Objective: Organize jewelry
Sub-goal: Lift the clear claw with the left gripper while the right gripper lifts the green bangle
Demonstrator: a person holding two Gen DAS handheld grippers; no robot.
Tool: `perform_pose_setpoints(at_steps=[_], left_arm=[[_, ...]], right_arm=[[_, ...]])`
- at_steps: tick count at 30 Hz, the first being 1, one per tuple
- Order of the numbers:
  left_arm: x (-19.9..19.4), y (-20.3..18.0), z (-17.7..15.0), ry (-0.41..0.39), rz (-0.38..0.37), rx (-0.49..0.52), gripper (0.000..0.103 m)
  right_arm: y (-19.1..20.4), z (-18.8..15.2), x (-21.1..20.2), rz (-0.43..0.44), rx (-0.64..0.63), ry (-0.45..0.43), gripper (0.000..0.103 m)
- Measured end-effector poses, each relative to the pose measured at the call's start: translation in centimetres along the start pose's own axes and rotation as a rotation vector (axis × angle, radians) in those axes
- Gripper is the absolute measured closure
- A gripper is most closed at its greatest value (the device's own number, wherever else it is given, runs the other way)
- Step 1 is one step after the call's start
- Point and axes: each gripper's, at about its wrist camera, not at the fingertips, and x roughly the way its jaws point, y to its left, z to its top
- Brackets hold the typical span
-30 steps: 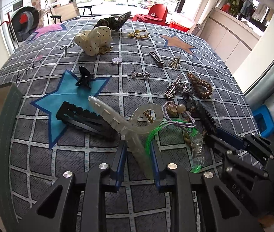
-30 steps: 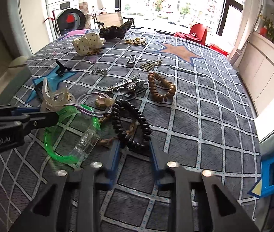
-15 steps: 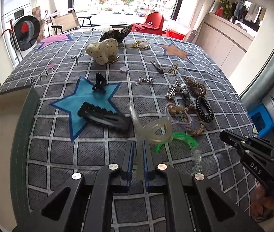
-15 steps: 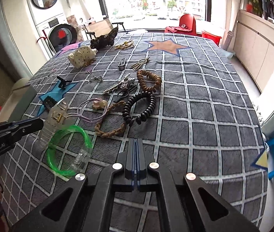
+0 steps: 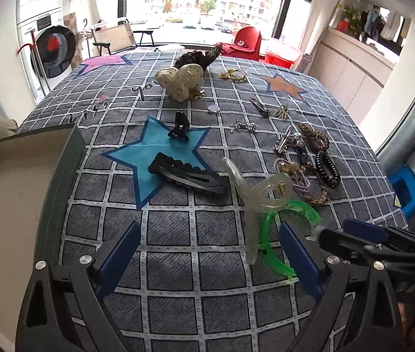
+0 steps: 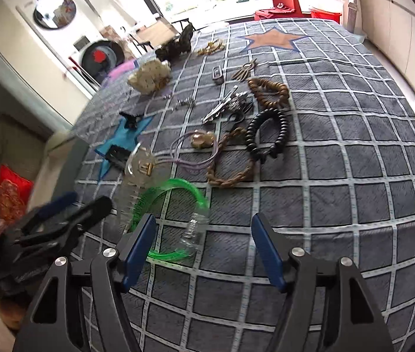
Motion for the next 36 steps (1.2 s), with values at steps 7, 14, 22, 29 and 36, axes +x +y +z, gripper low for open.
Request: perform_pose_setpoints(at_steps=[7,14,22,29,36], left_arm=[[1.2,0.4,0.4,0.029,-0.026,-0.005,0.007],[2.5,-1.9,0.4,0.054,-0.06,0.068,0.01],[4.1,-4.2,0.5,0.09,-0.05,0.14,0.075],[2.0,-3.8,0.2,0.053,-0.068,0.13,0.092],[-3.0,-2.5,-0.6,-0.036,-0.088,0.129,0.092]], right_arm=[[1.8,-0.3,1.2,-0.141,-0.118,0.01,0.068],[1.0,-1.0,0.5,-0.245,-0.176,0.008,0.091],[-1.1,-1.5,-0.6,-0.27,-0.145,-0.007,0.092],[-2.4,-2.2,-2.1,-0.198,-0.045,-0.033,0.093],[-1.7,-2.5,-4.2,-0.178,-0.005,-0.052,0.093]])
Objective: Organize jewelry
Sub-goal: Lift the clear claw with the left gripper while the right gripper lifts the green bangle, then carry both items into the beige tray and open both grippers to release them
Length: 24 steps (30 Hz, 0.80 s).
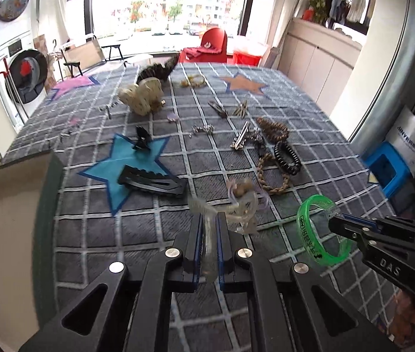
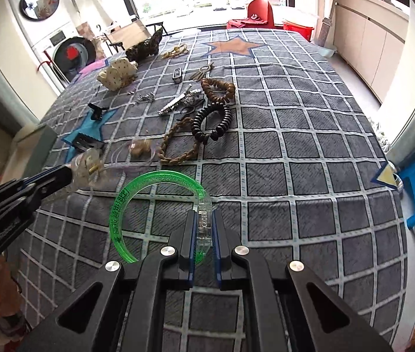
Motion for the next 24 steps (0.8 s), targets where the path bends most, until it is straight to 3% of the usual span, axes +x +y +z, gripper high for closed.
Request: perform_pose_setpoints(at_steps=[12,24], left_arm=[[-4.2,3.0,-3.0,-0.023,-0.018,-0.019,0.092],[-9.4,6.5,-1.8,-0.129,0.003,-0.062,0.092]], right_arm=[[3.8,-0.3,-2.6,-0.003,-0.044,-0.024,0.093],[8.4,1.1,-4.4,0.05,-0.096,-0.053,0.093]])
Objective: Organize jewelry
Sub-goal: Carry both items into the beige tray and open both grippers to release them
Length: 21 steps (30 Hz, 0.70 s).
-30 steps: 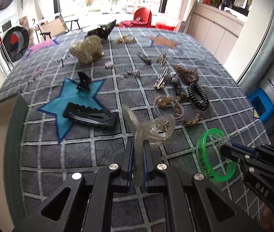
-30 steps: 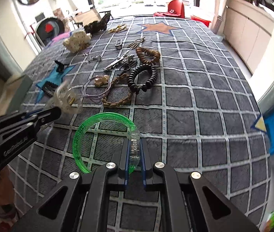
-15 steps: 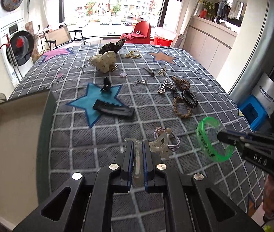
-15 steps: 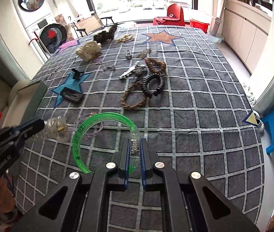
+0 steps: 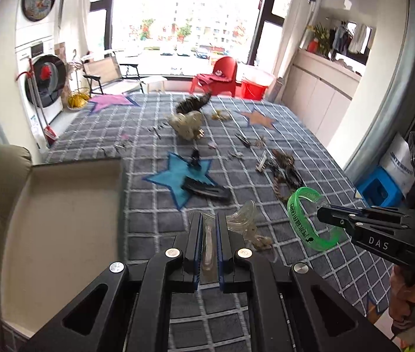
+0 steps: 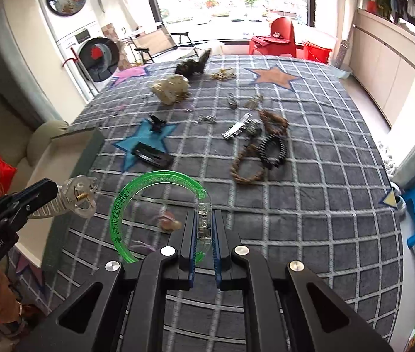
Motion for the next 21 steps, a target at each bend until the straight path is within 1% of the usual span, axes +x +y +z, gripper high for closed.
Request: perform_pose_setpoints(at_steps=[6,11,13,17,19,21], left_arm=[[-1.4,4.2,0.9,-0.043,0.067,-0.046,0.092],[-1.2,9.8,1.5,-0.051,0.157,-0.118,0.092],[-0.5,12.4,1.8,-0.048,0.199,-0.151,0.092],[1.4,16.3,2.2,-0.034,0.256,-0.199,0.092],[2.9,18.0,2.4,-0.021,0.286,-0.211,0.092],[4.1,19.1,2.3,-0.004,0.3,-0.223,0.092]], right_arm=[[4.6,2.5,0.7,0.053,-0.067,-0.007,0.093],[10.1,5.4,3.2,0.125,-0.134,0.007,0.093],[12.2,6.4,4.6,0.149,-0.159,0.019,0.093],[15.9,8.1,7.9,0.176,-0.194,0.052,0.093],[17.7,9.0,9.9,0.183,-0.209,0.071,0.093],[18.8,9.5,11.6,0.186,-0.221,0.088,0.093]])
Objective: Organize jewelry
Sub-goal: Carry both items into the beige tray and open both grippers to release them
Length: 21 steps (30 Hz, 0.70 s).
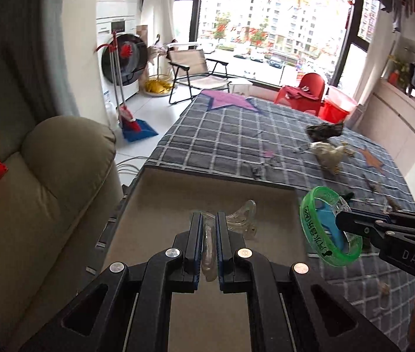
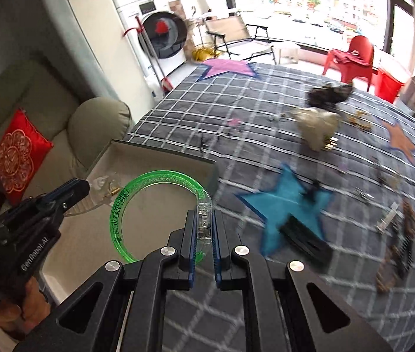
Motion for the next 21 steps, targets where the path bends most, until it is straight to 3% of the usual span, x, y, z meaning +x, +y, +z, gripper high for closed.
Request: perform_pose_setpoints(at_steps=[10,21], left_arm=[[5.4,2.1,-0.9,0.124,0.027,-0.051,0.092],[5.6,2.1,-1.7,0.199,0.068,-0.042,0.092]], right_arm=[[2.1,2.7,7.1,-0.045,-0.071,0.085,0.093],[3.0,2.7,10.0,-0.104,-0.091,0.16,0.09]])
